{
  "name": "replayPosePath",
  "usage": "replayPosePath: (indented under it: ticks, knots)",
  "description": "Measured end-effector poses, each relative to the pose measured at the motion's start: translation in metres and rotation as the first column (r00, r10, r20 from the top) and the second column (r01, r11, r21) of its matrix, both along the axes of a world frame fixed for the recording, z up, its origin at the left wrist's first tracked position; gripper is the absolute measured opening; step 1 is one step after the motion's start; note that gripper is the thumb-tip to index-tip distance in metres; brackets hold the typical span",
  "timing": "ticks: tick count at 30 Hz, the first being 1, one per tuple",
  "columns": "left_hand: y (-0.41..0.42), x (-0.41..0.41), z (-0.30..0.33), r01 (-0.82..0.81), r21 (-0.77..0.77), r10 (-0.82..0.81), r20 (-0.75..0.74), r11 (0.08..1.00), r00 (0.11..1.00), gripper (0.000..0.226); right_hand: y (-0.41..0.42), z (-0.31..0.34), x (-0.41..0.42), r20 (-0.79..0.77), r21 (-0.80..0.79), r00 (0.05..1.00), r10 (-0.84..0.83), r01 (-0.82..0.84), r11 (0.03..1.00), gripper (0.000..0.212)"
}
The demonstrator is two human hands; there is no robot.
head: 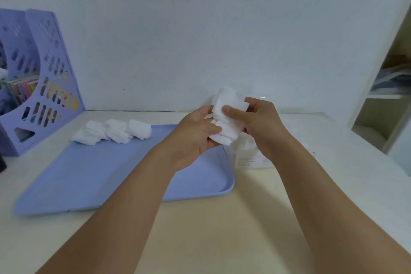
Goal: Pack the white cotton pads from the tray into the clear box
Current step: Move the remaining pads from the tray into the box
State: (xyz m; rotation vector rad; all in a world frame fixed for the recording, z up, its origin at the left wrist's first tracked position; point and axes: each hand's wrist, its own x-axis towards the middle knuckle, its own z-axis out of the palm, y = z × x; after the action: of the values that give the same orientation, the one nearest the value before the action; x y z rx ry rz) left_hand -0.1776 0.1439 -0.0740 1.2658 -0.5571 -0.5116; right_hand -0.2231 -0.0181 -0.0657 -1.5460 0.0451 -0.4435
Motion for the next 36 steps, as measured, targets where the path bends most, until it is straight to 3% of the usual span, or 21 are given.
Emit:
replayPosePath:
  ticks: [9, 15, 21, 30, 33, 36]
  knots:
    - [0.001, 0.000, 0.004, 0.081, -0.085, -0.092, -0.140, 0.993, 0.986, 0.046, -0.004, 0.002, -0.002, -0.011, 0.173, 1.000, 0.002, 0.000, 0.985, 0.032]
    - [-0.006, 0.004, -0.003, -0.067, 0.014, 0.068, -0.113, 0.998, 0.991, 0.047, -0.015, 0.011, -0.006, 0.083, 0.259, 0.996, -0.032, 0.009, 0.966, 0.032]
    - [-0.006, -0.005, 0.002, 0.004, -0.005, -0.004, -0.092, 1.000, 0.996, 0.042, 0.001, 0.005, -0.005, 0.024, 0.039, 1.000, -0.007, 0.006, 0.999, 0.031]
    - [-0.006, -0.010, 0.006, 0.027, -0.137, -0.059, -0.234, 0.990, 0.971, 0.034, -0.003, 0.005, -0.006, 0.013, -0.018, 1.000, 0.029, -0.028, 0.999, 0.033]
    - [-0.004, -0.009, 0.008, 0.063, -0.233, -0.139, -0.326, 0.970, 0.935, 0.043, -0.003, 0.005, -0.007, 0.017, -0.025, 1.000, 0.021, -0.021, 0.999, 0.033]
    - [-0.003, -0.010, 0.009, 0.077, -0.197, -0.130, -0.276, 0.977, 0.952, 0.043, -0.003, 0.004, -0.007, 0.023, -0.034, 0.999, 0.026, -0.026, 0.999, 0.032]
